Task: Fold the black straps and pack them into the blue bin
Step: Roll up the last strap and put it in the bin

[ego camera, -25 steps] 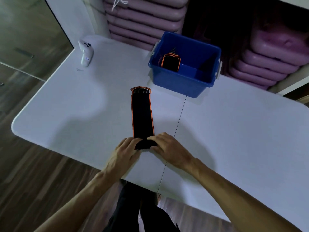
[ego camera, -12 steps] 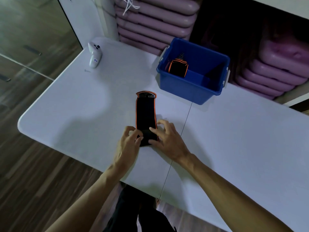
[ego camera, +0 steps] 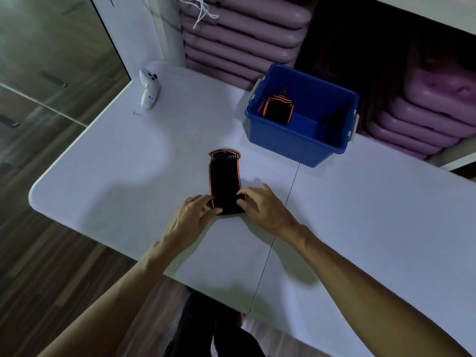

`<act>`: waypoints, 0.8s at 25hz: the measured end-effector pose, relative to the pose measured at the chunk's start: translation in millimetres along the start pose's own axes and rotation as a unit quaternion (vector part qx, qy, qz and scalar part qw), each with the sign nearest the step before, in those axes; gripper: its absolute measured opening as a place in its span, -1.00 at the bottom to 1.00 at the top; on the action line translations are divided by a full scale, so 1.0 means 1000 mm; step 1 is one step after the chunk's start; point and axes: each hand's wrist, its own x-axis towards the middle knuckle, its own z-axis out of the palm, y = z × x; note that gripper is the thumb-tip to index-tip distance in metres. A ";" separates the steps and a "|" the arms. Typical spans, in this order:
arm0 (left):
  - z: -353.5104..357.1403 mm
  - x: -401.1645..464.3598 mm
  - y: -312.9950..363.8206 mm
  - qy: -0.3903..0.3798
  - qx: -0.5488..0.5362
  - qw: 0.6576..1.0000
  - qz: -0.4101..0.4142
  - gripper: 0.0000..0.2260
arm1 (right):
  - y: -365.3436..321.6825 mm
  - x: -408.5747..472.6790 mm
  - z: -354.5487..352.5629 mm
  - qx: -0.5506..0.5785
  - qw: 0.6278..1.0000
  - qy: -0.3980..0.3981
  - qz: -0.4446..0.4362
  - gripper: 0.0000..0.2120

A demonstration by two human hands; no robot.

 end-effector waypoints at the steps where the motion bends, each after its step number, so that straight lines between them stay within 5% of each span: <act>1: 0.000 0.006 -0.002 -0.002 -0.019 0.999 -0.037 -0.62 | 0.001 0.009 0.001 0.002 1.000 -0.001 0.014 -0.75; 6: 0.000 0.028 0.009 0.044 -0.094 0.982 -0.157 -0.78 | 0.002 0.041 0.008 0.042 0.995 0.035 0.081 -0.77; 9: -0.003 0.030 0.014 0.118 -0.037 0.988 -0.091 -0.82 | -0.005 0.042 0.016 0.018 0.994 0.089 0.060 -0.85; 12: -0.001 0.028 0.014 0.120 0.063 0.990 -0.031 -0.87 | -0.002 0.030 0.018 -0.030 0.995 0.092 0.029 -0.68; 16: 0.000 0.019 0.000 0.067 0.156 0.983 0.068 -0.56 | 0.008 0.019 0.007 -0.187 0.981 0.013 -0.041 -0.34; 20: 0.002 0.022 -0.001 0.074 0.199 0.973 0.085 -0.55 | 0.006 0.030 0.012 -0.237 0.965 0.050 -0.100 -0.49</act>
